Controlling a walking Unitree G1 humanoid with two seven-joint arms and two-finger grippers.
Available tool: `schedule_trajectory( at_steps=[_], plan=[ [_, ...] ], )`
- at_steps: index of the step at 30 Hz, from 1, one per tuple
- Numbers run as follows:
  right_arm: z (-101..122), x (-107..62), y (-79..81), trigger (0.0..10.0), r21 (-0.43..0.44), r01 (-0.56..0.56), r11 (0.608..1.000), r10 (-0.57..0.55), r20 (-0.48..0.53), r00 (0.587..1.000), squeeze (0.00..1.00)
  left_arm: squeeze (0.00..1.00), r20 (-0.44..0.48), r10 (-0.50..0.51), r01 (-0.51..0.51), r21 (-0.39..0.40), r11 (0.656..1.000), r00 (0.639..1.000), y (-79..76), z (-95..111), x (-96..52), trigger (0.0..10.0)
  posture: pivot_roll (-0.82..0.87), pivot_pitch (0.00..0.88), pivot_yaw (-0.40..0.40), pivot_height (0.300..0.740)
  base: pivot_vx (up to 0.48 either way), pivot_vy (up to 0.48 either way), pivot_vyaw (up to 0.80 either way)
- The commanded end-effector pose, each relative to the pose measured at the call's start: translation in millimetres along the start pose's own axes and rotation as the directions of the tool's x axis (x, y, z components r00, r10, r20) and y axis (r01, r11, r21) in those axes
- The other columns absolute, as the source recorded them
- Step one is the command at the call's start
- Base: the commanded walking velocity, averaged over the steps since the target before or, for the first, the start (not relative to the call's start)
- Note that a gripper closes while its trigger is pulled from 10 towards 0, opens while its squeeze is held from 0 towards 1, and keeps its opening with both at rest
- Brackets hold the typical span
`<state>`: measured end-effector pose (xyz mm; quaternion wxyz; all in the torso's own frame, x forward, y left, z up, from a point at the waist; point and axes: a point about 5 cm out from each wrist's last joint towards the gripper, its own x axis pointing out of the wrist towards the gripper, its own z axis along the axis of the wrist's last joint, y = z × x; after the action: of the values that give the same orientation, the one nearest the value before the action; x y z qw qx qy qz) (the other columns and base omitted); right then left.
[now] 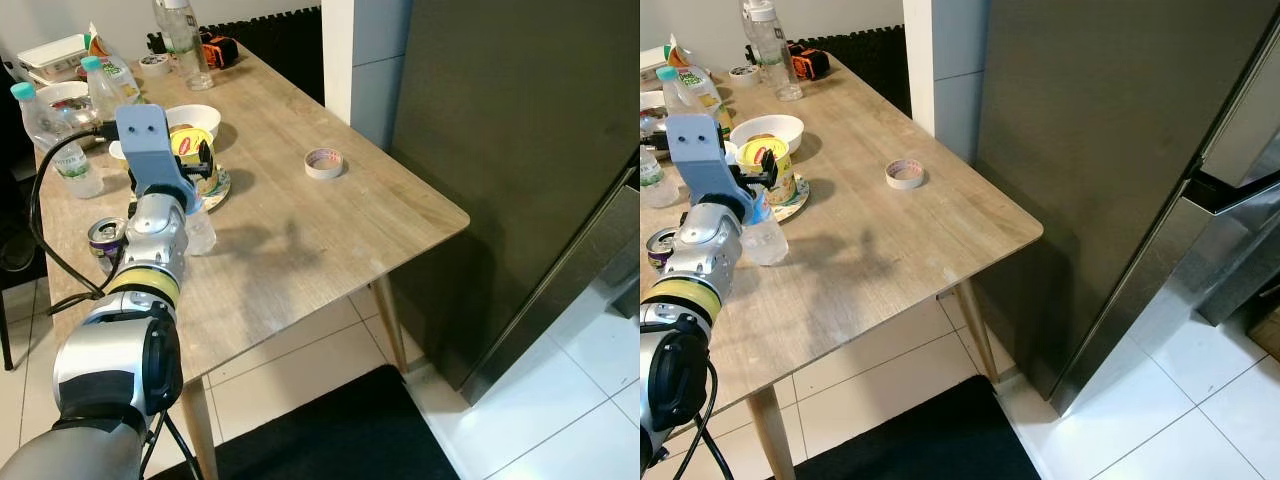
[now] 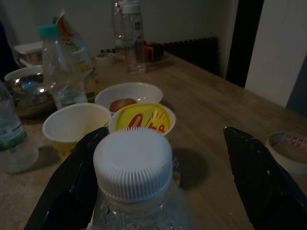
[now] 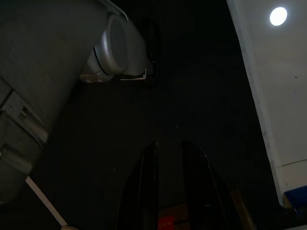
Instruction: Restocking fridge
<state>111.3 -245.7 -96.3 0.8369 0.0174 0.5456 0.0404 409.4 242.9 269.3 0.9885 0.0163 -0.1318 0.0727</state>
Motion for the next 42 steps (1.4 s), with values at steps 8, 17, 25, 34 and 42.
schedule_trajectory(
  at_steps=[8,17,25,34,42],
  plan=[
    [-5.1,0.5,3.4,10.0,0.007,-0.009,1.0,0.009,-0.013,1.0,0.0,0.0,-0.016,-0.009,0.009,0.0,1.0,1.0,-3.9,1.0,1.8,10.0,-0.17,0.174,0.015,0.74,0.0,0.0,0.0],
    [-6.7,-0.5,1.2,10.0,0.006,-0.001,1.0,0.001,-0.02,1.0,0.0,0.0,-0.028,-0.004,0.004,-0.001,1.0,1.0,-4.9,-0.7,1.7,10.0,-0.17,0.168,0.013,0.74,0.0,0.0,0.0],
    [-4.7,-0.4,0.4,10.0,0.008,0.003,1.0,-0.003,-0.014,1.0,0.0,0.0,-0.037,-0.006,0.006,-0.004,1.0,0.999,-6.0,-2.9,1.3,0.0,-0.18,0.164,0.013,0.74,0.0,0.0,0.0],
    [-2.8,0.0,0.4,10.0,0.002,0.005,1.0,-0.005,-0.013,1.0,0.0,0.0,-0.048,-0.01,0.009,-0.035,0.999,0.999,-8.5,-3.4,1.8,0.0,-0.17,0.16,0.011,0.74,0.0,0.0,0.0],
    [7.4,2.2,1.8,10.0,-0.005,0.005,1.0,-0.005,0.003,1.0,0.0,0.0,-0.016,-0.08,0.076,-0.178,0.981,0.997,-20.5,4.3,5.1,0.0,-0.17,0.135,0.002,0.74,0.0,0.0,0.0]
  ],
)
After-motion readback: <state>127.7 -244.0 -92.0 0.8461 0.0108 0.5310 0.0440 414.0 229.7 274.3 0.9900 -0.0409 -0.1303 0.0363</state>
